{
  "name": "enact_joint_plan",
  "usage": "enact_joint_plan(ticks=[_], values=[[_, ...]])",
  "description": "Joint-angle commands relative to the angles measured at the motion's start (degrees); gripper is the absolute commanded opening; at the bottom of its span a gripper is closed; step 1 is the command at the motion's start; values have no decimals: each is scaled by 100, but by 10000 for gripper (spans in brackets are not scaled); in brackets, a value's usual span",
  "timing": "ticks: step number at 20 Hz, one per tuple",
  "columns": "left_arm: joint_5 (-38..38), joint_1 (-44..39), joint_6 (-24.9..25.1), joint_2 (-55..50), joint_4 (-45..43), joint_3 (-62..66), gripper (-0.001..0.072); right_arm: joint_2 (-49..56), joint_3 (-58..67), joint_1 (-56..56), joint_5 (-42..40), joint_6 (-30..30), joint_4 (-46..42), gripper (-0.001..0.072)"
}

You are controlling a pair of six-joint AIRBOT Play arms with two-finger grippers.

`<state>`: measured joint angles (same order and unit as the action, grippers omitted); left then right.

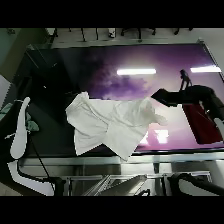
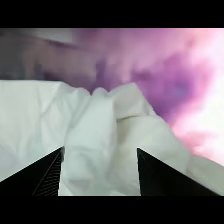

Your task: Fold the shirts.

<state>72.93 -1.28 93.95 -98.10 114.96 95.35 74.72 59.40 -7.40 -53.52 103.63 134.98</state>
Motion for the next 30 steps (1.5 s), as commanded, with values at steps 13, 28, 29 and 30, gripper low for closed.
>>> enact_joint_plan(ticks=[13,28,29,30], values=[[24,1001,608,2485,697,-6026,697,-1624,-3071,-774,-1517,417,-109,504],[-841,407,1279,2483,1655,-6682,15,-649,-3274,544,-299,619,407,504],[-828,334,1296,2483,1655,-6594,16,-507,-3274,649,-133,686,518,504],[-791,308,1296,2483,1657,-6507,16,-376,-3270,739,68,798,660,504]])
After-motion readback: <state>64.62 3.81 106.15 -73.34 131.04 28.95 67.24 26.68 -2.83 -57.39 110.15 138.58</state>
